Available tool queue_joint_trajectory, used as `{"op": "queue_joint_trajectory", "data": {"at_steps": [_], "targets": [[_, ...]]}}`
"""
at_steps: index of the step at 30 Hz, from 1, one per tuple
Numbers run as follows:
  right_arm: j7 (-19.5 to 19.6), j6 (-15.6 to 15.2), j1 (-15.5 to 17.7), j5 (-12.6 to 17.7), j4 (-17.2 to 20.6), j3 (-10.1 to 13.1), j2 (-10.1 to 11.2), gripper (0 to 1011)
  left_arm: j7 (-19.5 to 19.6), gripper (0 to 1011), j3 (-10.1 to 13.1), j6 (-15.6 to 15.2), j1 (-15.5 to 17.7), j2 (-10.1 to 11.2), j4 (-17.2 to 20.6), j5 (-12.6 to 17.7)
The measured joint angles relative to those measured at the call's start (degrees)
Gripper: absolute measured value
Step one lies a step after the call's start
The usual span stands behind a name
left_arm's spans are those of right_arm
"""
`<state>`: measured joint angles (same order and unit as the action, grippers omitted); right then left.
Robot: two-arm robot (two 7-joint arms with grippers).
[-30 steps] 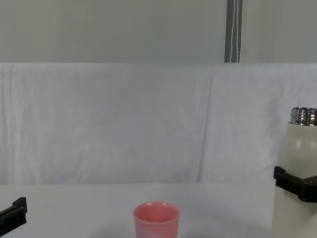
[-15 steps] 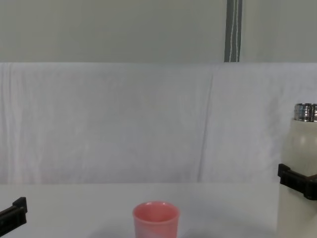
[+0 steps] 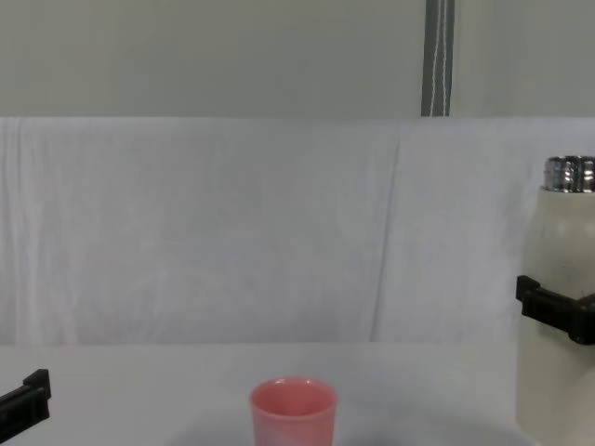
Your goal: Grasp the thermos with one hand and pour water into the cup lid.
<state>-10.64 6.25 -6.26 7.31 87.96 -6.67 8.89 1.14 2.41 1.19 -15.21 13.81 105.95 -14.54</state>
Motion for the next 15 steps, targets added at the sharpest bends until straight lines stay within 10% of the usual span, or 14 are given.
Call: {"op": "queue_joint_trajectory", "data": {"at_steps": [15], "targets": [[-1.5, -0.5, -1.9, -9.1, 3.5, -4.0, 5.7, 950, 0.0, 1001, 0.0, 0.0, 0.0, 0.0, 0.0, 0.0]]}}
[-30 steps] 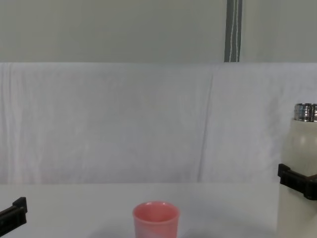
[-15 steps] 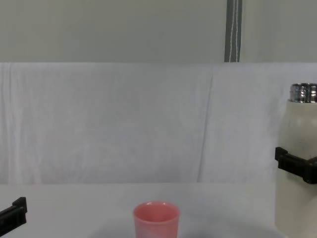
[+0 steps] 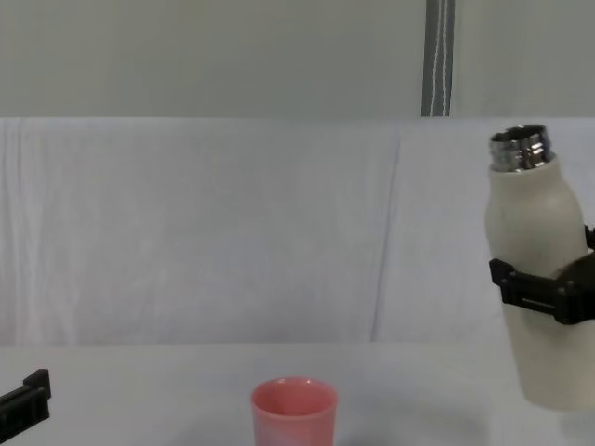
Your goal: Grasp the thermos with one hand and pour water into the cup lid.
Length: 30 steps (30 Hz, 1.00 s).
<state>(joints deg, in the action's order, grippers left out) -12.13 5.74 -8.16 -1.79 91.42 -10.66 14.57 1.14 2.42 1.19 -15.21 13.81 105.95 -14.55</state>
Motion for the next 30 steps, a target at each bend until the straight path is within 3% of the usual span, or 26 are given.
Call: {"op": "queue_joint_trajectory", "data": {"at_steps": [9, 16, 30], "targets": [[1.9, 0.0, -0.6, -6.7, 1.9, -1.9, 1.2, 950, 0.0, 1001, 0.0, 0.0, 0.0, 0.0, 0.0, 0.0], [2.5, -2.2, -1.6, -15.3, 3.6, -5.8, 2.6, 950, 0.0, 1001, 0.0, 0.0, 0.0, 0.0, 0.0, 0.0], [1.5, -3.6, -3.3, -25.6, 2.4, -12.3, 4.3, 950, 0.0, 1001, 0.0, 0.0, 0.0, 0.0, 0.0, 0.0]]}}
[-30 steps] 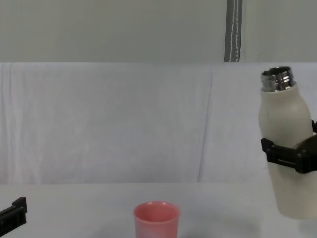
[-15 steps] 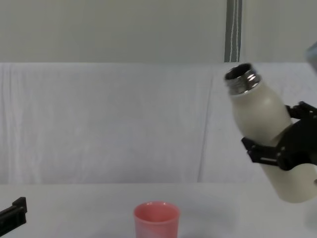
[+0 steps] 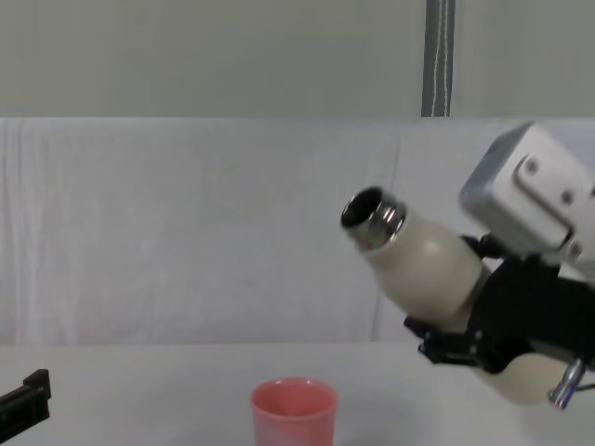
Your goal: Grasp the thermos with one hand and pour water into the cup lid.
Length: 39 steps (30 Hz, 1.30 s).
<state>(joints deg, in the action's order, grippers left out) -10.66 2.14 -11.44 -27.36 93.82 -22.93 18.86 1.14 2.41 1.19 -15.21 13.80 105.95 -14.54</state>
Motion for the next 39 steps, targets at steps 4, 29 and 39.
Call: {"op": "queue_joint_trajectory", "data": {"at_steps": [4, 29, 39], "targets": [[0.0, -0.8, -0.7, -3.4, -0.8, -1.8, 0.6, 950, 0.0, 1001, 0.0, 0.0, 0.0, 0.0, 0.0, 0.0], [0.6, -0.6, -3.9, -8.3, -5.7, -5.2, 0.0, 950, 0.0, 1001, 0.0, 0.0, 0.0, 0.0, 0.0, 0.0], [1.4, -0.1, -6.4, -9.9, -9.0, -6.3, -0.7, 950, 0.0, 1001, 0.0, 0.0, 0.0, 0.0, 0.0, 0.0]]}}
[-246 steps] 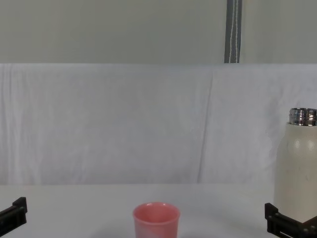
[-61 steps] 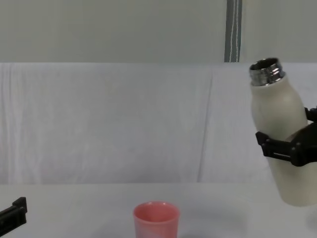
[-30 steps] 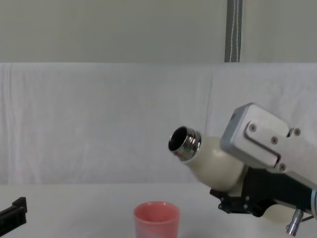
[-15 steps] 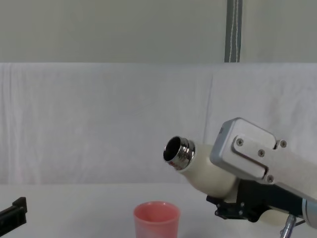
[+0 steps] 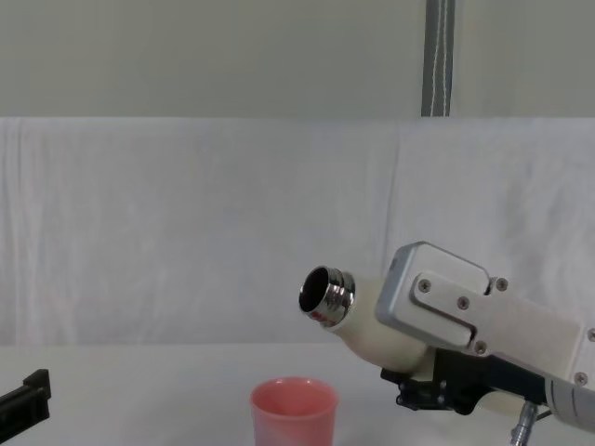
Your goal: Grasp the thermos with one hand and pour water into the cup lid.
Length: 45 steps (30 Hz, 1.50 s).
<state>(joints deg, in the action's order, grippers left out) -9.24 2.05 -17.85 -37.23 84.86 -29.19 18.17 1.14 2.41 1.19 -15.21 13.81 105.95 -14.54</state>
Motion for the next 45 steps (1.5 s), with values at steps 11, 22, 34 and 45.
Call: {"op": "queue_joint_trajectory", "data": {"at_steps": [11, 22, 34, 45], "targets": [[1.0, -2.1, -1.4, -3.4, -1.6, -1.6, -0.4, 950, 0.0, 1001, 0.0, 0.0, 0.0, 0.0, 0.0, 0.0], [2.1, -4.3, -1.6, -7.6, -1.1, -2.8, 0.2, 950, 0.0, 1001, 0.0, 0.0, 0.0, 0.0, 0.0, 0.0], [2.6, -4.8, -1.5, -11.4, -0.1, -4.3, 1.2, 950, 0.0, 1001, 0.0, 0.0, 0.0, 0.0, 0.0, 0.0], [2.7, -5.8, -1.6, -14.0, 0.3, -5.0, 1.9, 950, 0.0, 1001, 0.0, 0.0, 0.0, 0.0, 0.0, 0.0]]}}
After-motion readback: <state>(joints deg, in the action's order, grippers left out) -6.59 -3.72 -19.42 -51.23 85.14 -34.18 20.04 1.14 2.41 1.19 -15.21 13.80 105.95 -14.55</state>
